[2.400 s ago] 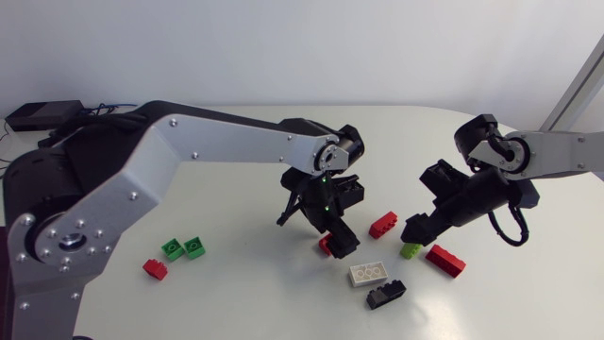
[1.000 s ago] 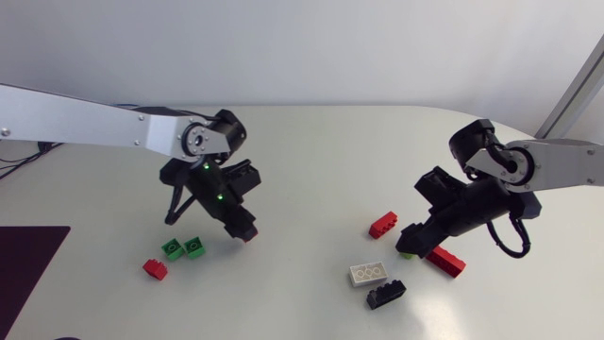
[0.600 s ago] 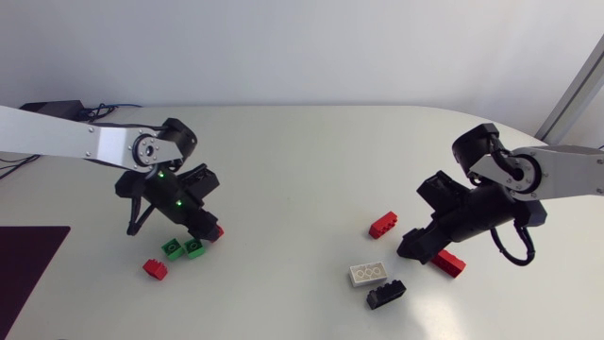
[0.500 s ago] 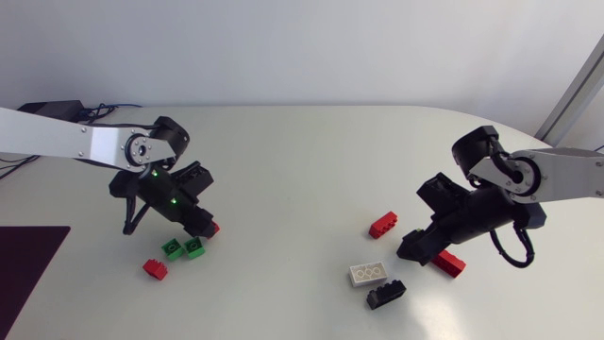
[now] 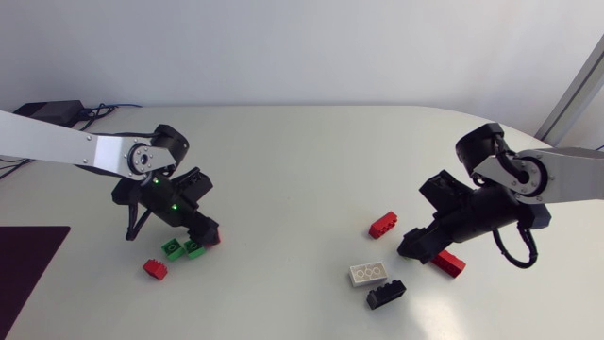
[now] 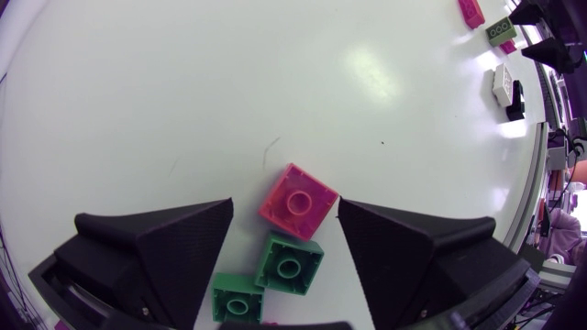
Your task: Sort duplo bricks by size, large to the right and small to the left
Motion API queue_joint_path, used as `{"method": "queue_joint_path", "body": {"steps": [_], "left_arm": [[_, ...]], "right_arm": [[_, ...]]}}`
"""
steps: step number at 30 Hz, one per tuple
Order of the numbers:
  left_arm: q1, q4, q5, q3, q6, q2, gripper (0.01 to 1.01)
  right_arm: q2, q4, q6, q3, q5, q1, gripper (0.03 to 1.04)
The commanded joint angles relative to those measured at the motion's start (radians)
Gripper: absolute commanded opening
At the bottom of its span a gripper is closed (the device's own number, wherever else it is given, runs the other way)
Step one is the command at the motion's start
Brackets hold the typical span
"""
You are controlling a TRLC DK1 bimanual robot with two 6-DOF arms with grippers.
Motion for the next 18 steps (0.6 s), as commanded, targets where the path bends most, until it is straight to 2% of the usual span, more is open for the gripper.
{"method": "queue_joint_path", "body": {"steps": [1, 8, 12, 15, 18], "left_arm": [[0.013, 0.005, 0.000, 0.003, 0.003, -0.018, 0.989], [0.017, 0.002, 0.000, 0.054, -0.031, -0.068, 0.989], [0.020, 0.002, 0.000, 0.104, -0.063, -0.076, 0.989], [0.023, 0.004, 0.000, 0.154, -0.111, -0.097, 0.989], [0.024, 0.014, 0.000, 0.198, -0.192, -0.128, 0.989]], "right_arm": [[-0.019, -0.009, 0.022, 0.004, -0.011, 0.000, 1.00], [-0.039, -0.012, 0.076, 0.079, -0.010, -0.006, 1.00], [-0.018, -0.006, 0.128, 0.165, -0.007, -0.027, 1.00], [-0.015, 0.011, 0.197, 0.245, -0.007, -0.059, 1.00], [-0.036, 0.071, 0.301, 0.299, 0.010, -0.081, 1.00]]}}
